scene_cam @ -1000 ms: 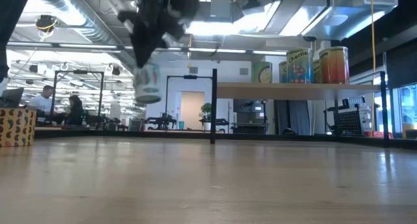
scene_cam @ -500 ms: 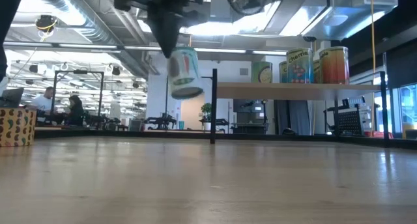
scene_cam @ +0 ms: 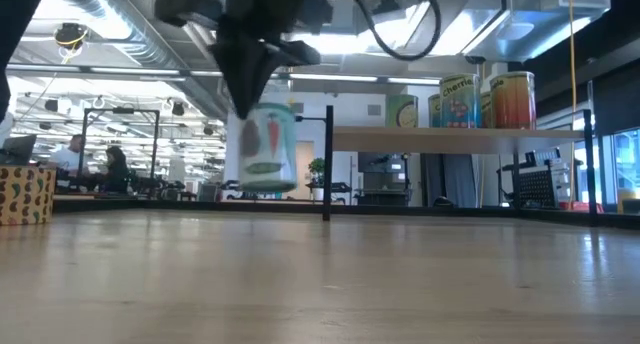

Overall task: Pick and place cans onto a shelf
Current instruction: Put the white canned good on the shelf

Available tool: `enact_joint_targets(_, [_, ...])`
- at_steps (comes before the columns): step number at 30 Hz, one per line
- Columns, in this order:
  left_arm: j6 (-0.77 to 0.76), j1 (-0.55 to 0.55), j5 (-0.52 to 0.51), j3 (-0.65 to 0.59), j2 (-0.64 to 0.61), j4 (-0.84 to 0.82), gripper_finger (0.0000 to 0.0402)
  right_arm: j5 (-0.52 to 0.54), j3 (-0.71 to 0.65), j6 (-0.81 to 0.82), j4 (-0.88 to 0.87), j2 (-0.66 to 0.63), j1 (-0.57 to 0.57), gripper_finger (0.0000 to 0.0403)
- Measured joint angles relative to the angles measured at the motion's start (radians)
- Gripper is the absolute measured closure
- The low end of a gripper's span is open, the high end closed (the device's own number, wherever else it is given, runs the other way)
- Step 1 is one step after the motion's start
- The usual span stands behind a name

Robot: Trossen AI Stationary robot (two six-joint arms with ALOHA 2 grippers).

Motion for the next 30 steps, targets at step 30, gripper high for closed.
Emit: enact_joint_targets(30, [-0.369,-0.092,0.121,0.000,0.093,0.095,0.0359,-0.032,0.000,-0.113,0.000,0.000,0.000,0.0393])
